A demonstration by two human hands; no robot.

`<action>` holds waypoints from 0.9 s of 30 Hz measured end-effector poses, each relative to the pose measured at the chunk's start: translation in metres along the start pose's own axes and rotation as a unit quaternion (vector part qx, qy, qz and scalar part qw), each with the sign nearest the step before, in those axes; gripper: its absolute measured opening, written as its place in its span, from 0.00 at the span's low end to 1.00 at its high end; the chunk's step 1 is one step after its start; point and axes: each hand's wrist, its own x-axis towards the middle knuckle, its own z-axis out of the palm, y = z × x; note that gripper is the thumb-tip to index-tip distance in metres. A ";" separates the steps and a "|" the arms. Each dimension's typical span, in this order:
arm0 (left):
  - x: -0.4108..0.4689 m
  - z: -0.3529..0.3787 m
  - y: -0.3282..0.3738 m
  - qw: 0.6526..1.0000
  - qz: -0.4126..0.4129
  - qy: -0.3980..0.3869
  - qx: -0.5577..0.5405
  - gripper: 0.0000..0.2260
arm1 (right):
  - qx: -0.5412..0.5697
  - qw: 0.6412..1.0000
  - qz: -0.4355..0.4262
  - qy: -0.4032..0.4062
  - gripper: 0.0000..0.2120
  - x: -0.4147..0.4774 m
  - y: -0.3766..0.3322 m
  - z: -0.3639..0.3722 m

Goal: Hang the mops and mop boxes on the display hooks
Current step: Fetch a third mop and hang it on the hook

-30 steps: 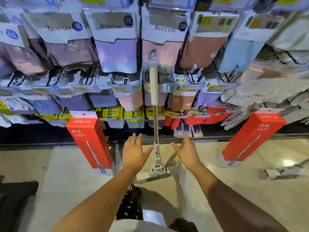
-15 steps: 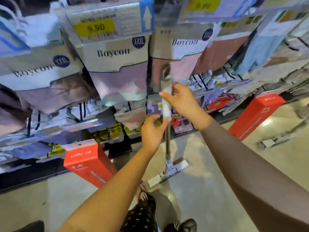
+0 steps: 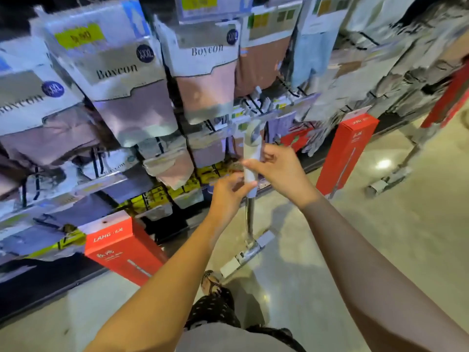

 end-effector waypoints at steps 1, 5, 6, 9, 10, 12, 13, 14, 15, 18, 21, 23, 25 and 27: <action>-0.008 0.009 0.005 1.000 -0.003 -0.005 -0.012 0.05 | 0.004 1.000 -0.005 0.006 0.44 -0.013 0.001 -0.009; -0.044 0.053 0.036 0.998 0.048 -0.028 0.031 0.05 | 0.046 0.998 -0.002 0.044 0.19 -0.068 -0.006 -0.058; -0.052 0.066 0.045 0.997 0.059 -0.028 0.039 0.05 | 0.062 0.996 -0.008 0.057 0.09 -0.081 -0.005 -0.072; -0.075 0.111 0.068 0.994 0.088 -0.008 0.058 0.05 | 0.094 0.986 -0.031 0.134 0.08 -0.122 -0.002 -0.109; -0.084 0.126 0.075 0.993 0.101 0.004 0.066 0.06 | 0.103 0.979 -0.033 0.172 0.09 -0.135 0.001 -0.118; -0.103 0.157 0.085 0.988 0.125 0.017 0.083 0.08 | 0.098 0.966 -0.033 0.238 0.10 -0.162 0.010 -0.133; -0.112 0.172 0.089 0.987 0.130 0.021 0.090 0.09 | 0.085 0.961 -0.031 0.262 0.09 -0.175 0.014 -0.140; -0.120 0.186 0.093 0.987 0.130 0.027 0.093 0.10 | 0.068 0.956 -0.028 0.283 0.09 -0.187 0.018 -0.148; -0.127 0.198 0.097 0.987 0.129 0.035 0.093 0.10 | 0.051 0.953 -0.025 0.298 0.10 -0.198 0.021 -0.157; -0.143 0.232 0.106 0.985 0.129 0.050 0.099 0.11 | 0.034 0.949 -0.024 0.311 0.07 -0.226 0.024 -0.189; -0.159 0.263 0.119 0.982 0.155 0.038 0.102 0.13 | 0.033 0.950 -0.021 0.311 0.06 -0.254 0.028 -0.224; -0.165 0.281 0.131 0.983 0.164 -0.022 0.077 0.11 | 0.020 0.952 -0.030 0.304 0.07 -0.274 0.029 -0.247; -0.170 0.297 0.141 0.977 0.181 -0.094 0.060 0.09 | 0.015 0.955 -0.047 0.293 0.07 -0.296 0.025 -0.269; -0.175 0.314 0.151 0.968 0.190 -0.160 0.030 0.13 | 0.021 0.956 -0.065 0.286 0.06 -0.319 0.023 -0.289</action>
